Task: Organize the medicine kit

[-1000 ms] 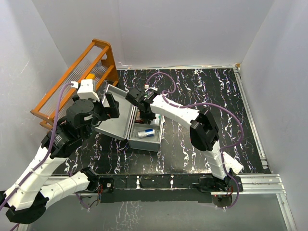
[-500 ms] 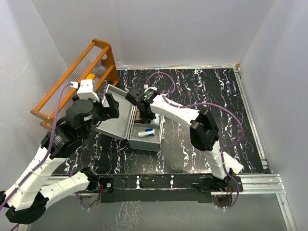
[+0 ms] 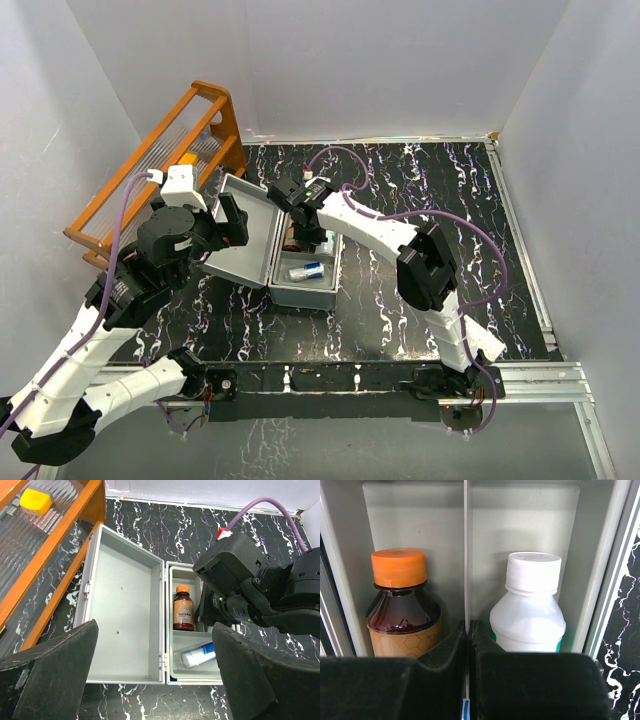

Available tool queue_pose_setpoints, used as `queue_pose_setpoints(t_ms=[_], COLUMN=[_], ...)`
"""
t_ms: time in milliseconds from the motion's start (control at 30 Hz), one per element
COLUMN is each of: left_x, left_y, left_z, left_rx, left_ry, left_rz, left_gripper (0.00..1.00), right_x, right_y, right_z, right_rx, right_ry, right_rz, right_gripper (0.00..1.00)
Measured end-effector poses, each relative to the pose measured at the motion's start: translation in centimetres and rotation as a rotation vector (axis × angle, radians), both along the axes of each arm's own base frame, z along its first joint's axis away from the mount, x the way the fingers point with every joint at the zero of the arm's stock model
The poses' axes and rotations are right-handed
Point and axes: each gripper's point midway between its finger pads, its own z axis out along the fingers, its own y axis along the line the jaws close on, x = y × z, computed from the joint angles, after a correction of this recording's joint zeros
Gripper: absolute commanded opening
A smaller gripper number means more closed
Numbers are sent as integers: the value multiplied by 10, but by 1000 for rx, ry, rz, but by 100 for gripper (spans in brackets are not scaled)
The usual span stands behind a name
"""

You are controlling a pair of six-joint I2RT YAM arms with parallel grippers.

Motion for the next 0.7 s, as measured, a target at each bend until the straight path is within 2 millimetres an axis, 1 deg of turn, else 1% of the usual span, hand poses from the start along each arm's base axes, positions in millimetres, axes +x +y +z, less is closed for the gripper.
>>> queue_pose_setpoints(t_ms=[533, 633, 700], left_x=[1, 1, 1], left_y=[-1, -1, -1], left_z=[-1, -1, -1], left_rx=[13, 13, 14], left_ry=[2, 1, 1], left_rz=[-7, -7, -7], left_gripper=[96, 96, 96], right_x=[5, 6, 7], right_y=[2, 1, 2], right_z=[-1, -1, 0], right_rx=[-15, -22, -21], right_ry=[-25, -27, -26], right_rz=[81, 104, 117], right_gripper=[0, 4, 9])
